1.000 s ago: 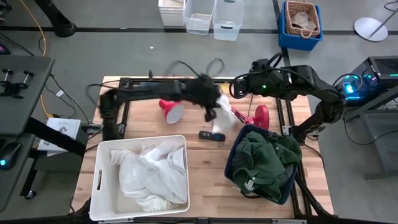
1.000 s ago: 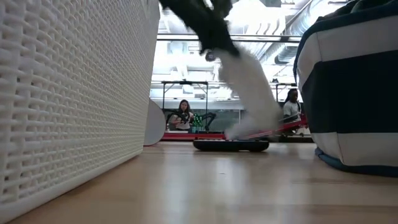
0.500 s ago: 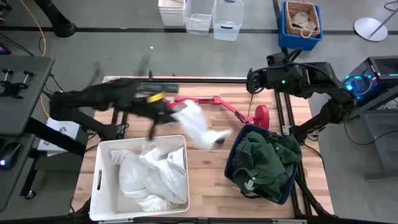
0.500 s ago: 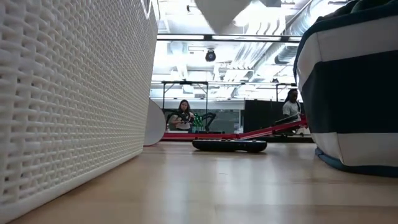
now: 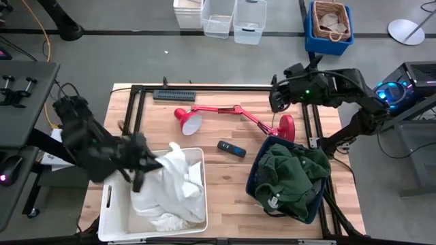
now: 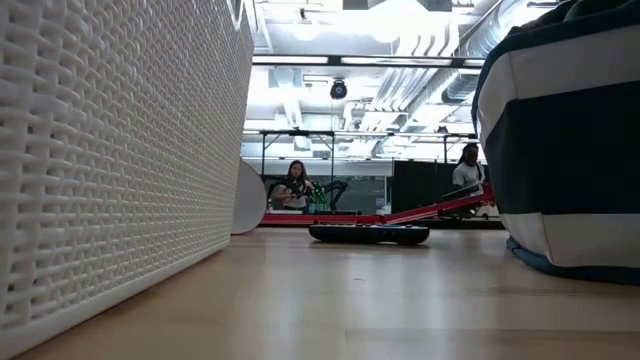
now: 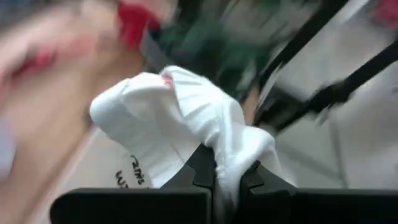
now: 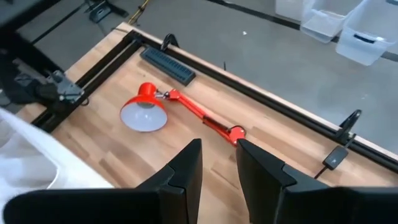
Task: Sort clothes
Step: Put the white underwear into the white bin
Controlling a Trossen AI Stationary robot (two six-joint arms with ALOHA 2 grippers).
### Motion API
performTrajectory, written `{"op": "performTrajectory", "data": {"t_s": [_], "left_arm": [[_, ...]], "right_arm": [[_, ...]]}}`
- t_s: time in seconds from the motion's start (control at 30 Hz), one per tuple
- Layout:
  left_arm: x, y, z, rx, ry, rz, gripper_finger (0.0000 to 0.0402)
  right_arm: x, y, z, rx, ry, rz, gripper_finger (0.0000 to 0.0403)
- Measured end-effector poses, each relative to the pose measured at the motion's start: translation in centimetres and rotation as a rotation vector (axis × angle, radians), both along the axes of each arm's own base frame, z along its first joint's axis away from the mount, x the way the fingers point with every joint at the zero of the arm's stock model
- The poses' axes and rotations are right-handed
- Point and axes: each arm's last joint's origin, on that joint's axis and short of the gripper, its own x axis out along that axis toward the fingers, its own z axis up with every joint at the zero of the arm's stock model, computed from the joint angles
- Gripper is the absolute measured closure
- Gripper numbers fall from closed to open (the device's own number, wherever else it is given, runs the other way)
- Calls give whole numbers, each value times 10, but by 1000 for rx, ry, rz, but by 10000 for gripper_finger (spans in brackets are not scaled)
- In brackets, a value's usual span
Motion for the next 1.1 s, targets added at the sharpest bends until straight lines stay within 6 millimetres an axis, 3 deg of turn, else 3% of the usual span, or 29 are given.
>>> {"op": "performTrajectory", "data": {"t_s": [0.27, 0.5, 0.6, 0.73, 0.87, 1.1], "left_arm": [[-5, -21, -51, -168, 659, 2, 386], [-1, -39, -72, -56, 897, -157, 295], [5, -36, -79, -1, 939, -152, 251], [13, -17, -112, 50, 994, 28, 215], [13, 12, -154, 121, 1131, 140, 207], [17, 51, -182, 161, 1085, 231, 215]], "right_arm": [[1, 12, 0, 30, -15, 44, 308], [1, 12, 0, 76, -57, -13, 308], [2, 12, 0, 100, -78, -41, 308], [4, 12, -1, 121, -91, -67, 308], [12, 13, -5, 122, -73, -70, 308], [29, 13, -15, 125, -26, -68, 308]]}}
